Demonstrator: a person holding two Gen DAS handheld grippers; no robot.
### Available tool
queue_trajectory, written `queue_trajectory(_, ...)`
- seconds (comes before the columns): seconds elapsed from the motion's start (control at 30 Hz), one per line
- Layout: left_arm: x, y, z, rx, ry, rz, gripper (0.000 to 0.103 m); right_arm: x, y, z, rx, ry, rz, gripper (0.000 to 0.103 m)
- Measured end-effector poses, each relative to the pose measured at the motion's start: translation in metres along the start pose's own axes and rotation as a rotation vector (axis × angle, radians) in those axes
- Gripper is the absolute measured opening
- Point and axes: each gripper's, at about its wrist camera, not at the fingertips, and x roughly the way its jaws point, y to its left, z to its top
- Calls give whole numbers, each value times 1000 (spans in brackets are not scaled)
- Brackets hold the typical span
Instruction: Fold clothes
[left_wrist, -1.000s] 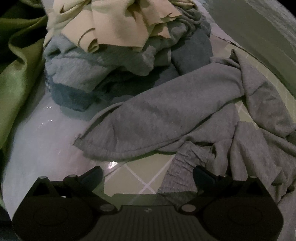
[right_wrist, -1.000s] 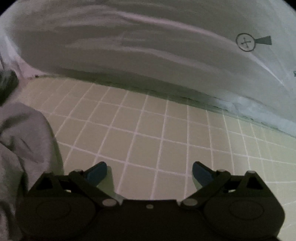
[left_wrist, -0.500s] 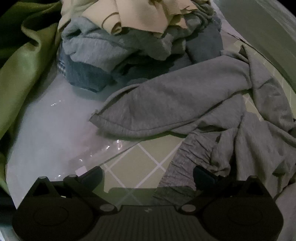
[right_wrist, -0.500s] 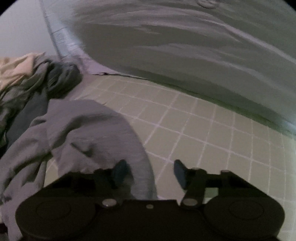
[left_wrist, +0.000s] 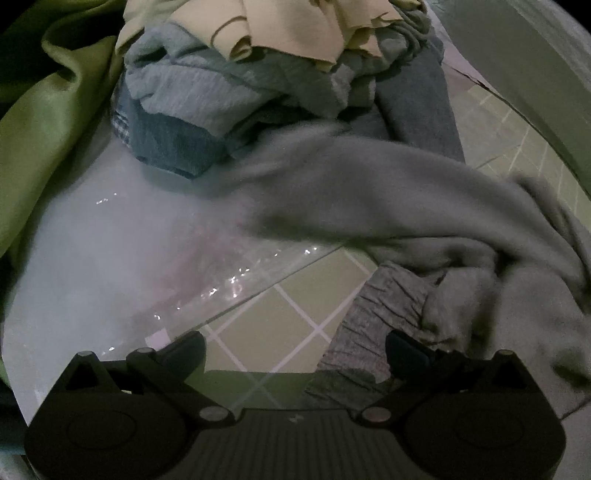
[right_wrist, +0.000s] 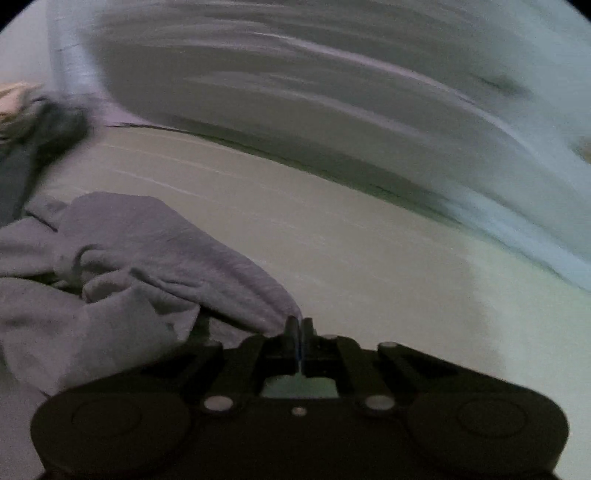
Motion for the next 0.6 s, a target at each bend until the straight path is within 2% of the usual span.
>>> queue_trajectory(0.13, 1, 2, 1, 3, -3, 0, 103, -29, -45, -45, 71, 59, -145, 1)
queue_trajectory(0.23, 2, 3, 2, 6, -3, 2, 103, -41, -61, -55, 150, 89, -153, 4)
queue_trajectory(0.27, 2, 3, 2, 9, -3, 4, 103, -43, -65, -56, 191, 84, -142, 9)
queue_trajectory(0.3, 2, 2, 2, 12, -3, 6, 103, -44, -67, -54, 228, 70, -140, 24)
queue_trajectory(0.33, 2, 2, 2, 16, -4, 7, 103, -46, -69, -51, 264, 46, -145, 33)
queue_trajectory(0.37, 2, 2, 2, 17, -4, 7, 103, -47, -69, -45, 292, 13, -141, 48)
queue_trajectory(0.4, 2, 3, 2, 16, -4, 5, 103, -48, -68, -39, 318, -21, -130, 56)
queue_trajectory(0.47, 3, 4, 2, 12, -1, 2, 103, -44, -66, -22, 341, -62, -58, 62)
queue_trajectory(0.57, 3, 4, 2, 11, 3, -1, 103, -26, -50, 5, 314, -59, 109, 79)
queue_trajectory(0.6, 3, 4, 2, 11, 4, -2, 103, -19, -42, 13, 292, -49, 164, 80)
